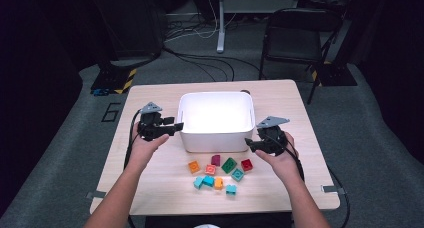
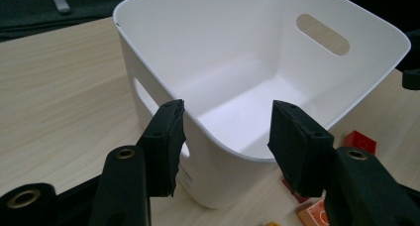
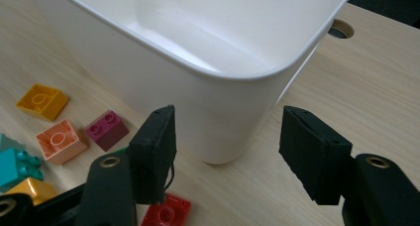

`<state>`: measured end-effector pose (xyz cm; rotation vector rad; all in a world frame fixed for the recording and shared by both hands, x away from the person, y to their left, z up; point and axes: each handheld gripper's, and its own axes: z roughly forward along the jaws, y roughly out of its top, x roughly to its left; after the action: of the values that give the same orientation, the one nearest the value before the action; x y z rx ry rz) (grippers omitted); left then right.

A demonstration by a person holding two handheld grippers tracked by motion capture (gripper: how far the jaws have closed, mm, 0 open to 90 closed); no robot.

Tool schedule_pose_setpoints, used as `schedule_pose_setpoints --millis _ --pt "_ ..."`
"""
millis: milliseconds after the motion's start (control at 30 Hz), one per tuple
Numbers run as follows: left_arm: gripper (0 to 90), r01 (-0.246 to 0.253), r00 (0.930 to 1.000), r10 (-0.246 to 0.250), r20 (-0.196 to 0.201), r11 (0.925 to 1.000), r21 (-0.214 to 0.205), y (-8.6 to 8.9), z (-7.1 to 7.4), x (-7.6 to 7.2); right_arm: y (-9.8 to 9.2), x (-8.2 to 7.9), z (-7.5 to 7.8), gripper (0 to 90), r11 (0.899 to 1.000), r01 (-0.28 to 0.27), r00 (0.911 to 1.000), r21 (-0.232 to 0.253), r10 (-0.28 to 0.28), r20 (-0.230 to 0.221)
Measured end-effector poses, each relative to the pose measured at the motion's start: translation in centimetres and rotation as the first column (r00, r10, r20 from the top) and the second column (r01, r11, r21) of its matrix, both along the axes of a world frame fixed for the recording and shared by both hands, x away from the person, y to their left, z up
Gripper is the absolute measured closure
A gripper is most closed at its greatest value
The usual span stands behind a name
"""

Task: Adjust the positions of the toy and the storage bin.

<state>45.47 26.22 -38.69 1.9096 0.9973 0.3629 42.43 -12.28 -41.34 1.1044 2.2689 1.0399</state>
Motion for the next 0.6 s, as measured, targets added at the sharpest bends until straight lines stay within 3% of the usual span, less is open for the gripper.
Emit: schedule_pose_setpoints --millis 333,533,600 --pt "47.5 0.012 0.9996 -0.012 0.025 0.9995 0.029 1.8 0.5 -2.0 -1.4 -0.8 -0.5 44.3 1.0 0.011 0.9997 0.007 -0.011 -0.024" --pt "47.2 0.02 0.9997 -0.02 0.015 0.9991 0.037 2.4 0.0 -3.0 -1.4 -1.3 -0.3 44.4 1.0 0.017 0.9996 0.007 -0.017 -0.023" --pt "44.6 0.018 0.9996 -0.019 0.021 0.9991 0.038 2.3 -0.7 -4.0 -1.5 -1.9 0.0 44.5 0.999 0.033 0.9992 -0.001 -0.033 -0.023"
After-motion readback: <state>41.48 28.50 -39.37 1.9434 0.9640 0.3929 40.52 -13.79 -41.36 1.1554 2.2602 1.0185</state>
